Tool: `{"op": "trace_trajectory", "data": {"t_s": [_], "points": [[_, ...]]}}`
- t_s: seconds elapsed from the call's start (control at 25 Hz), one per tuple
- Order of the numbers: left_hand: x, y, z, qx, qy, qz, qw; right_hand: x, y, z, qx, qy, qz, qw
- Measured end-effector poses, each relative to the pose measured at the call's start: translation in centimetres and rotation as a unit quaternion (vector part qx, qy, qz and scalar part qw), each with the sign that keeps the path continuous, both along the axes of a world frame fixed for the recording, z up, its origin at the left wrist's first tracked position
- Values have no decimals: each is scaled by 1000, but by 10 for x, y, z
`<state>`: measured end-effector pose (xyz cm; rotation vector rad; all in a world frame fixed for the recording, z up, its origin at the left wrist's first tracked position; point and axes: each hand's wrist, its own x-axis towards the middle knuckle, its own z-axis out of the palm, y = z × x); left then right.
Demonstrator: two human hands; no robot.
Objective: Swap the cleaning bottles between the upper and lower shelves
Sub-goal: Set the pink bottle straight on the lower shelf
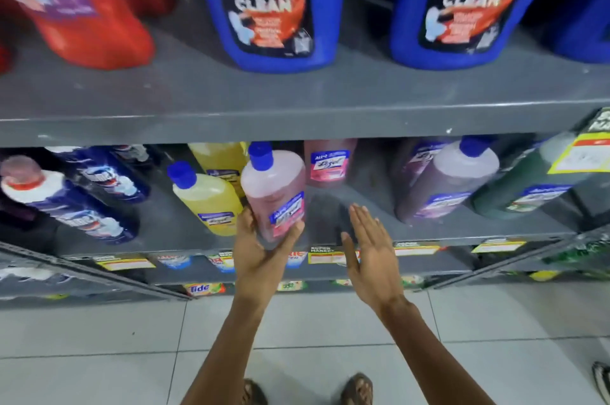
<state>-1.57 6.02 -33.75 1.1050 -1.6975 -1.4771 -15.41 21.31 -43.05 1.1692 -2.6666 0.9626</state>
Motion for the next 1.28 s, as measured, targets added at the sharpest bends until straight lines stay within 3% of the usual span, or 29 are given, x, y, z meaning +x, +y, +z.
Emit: {"op": "trace_trajectory", "data": {"t_s": [0.16, 0.36, 0.76, 1.28], "points": [[-15, -11, -11, 0, 25, 24, 999, -13, 2, -36, 31, 35, 18, 999], [-17, -27, -21, 39, 77, -20, 996, -12, 2, -41, 43, 44, 7, 998], [-44, -45, -12, 91, 17, -164, 982, -10, 8, -45, 67, 33, -30, 997], [-58, -42, -9, 88, -23, -238, 967, -7, 4, -45, 31, 49, -52, 997]]}}
